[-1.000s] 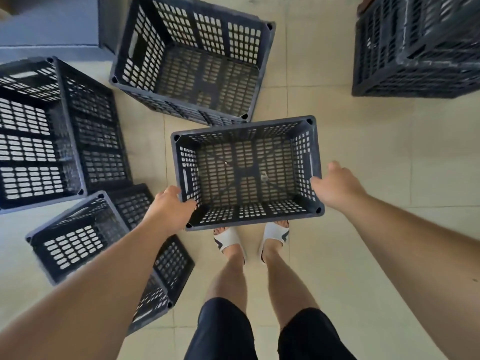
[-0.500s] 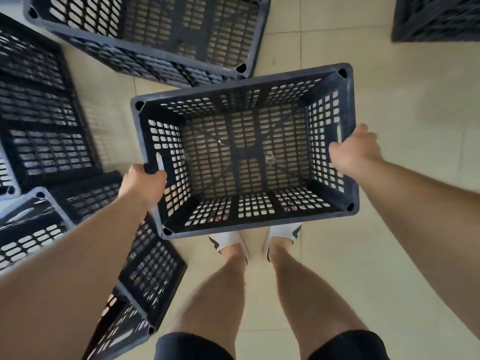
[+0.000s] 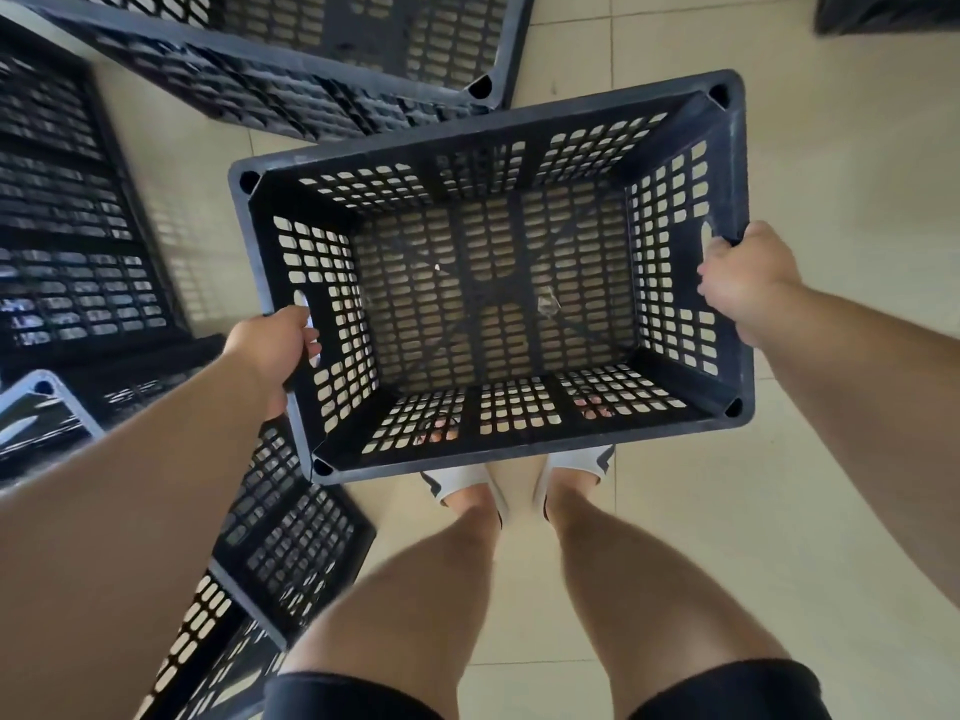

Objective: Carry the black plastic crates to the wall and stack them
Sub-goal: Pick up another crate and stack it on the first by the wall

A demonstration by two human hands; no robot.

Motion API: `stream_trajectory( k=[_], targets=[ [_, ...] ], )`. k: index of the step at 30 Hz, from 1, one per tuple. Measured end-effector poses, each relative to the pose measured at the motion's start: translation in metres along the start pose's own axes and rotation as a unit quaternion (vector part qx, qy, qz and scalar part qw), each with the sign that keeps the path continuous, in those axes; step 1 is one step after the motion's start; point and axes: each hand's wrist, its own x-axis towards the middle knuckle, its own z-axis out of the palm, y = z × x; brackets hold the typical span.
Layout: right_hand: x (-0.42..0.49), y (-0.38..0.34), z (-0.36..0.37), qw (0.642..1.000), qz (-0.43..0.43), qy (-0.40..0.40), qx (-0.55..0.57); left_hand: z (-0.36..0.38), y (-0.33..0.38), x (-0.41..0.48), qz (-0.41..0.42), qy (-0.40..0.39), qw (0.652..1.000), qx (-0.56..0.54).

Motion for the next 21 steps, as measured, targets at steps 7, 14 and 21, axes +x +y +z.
stream_trajectory(
  k=[7, 14, 21],
  targets=[
    [-0.051, 0.012, -0.044, 1.000, 0.012, -0.006, -0.015, -0.031, -0.005, -0.052, 0.008, -0.016, 1.000, 0.009],
    [-0.139, 0.011, -0.128, 0.999, 0.033, -0.003, -0.014, -0.095, -0.012, -0.150, 0.037, -0.014, 0.998, 0.043],
    [-0.237, -0.005, -0.221, 0.999, 0.008, 0.012, -0.034, -0.164, -0.002, -0.261, 0.047, 0.000, 0.999, 0.025]
  ],
)
